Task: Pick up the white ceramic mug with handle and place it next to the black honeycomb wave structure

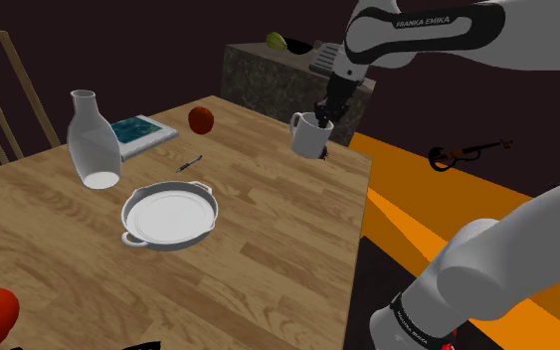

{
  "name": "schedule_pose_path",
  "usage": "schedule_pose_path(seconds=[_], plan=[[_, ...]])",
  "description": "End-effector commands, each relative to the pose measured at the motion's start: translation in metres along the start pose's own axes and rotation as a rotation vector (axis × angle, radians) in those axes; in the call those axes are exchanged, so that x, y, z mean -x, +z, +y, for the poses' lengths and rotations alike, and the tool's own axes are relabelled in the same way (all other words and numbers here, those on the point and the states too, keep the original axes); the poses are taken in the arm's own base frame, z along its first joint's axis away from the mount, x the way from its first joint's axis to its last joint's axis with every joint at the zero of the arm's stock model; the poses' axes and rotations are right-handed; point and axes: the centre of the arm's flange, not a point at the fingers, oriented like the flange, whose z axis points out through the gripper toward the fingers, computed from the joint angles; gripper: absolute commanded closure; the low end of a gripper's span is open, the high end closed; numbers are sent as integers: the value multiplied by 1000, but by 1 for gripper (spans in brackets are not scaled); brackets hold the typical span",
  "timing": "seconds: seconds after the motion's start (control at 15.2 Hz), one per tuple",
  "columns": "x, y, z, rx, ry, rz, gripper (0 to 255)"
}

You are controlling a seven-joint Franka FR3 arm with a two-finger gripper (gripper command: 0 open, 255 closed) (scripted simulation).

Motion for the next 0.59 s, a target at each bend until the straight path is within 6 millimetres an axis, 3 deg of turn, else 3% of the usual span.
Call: schedule_pose_path(seconds=[0.0,0.53], plan=[[17,-1,-21,1,1,0,255],[83,-4,-103,1,1,0,255]])
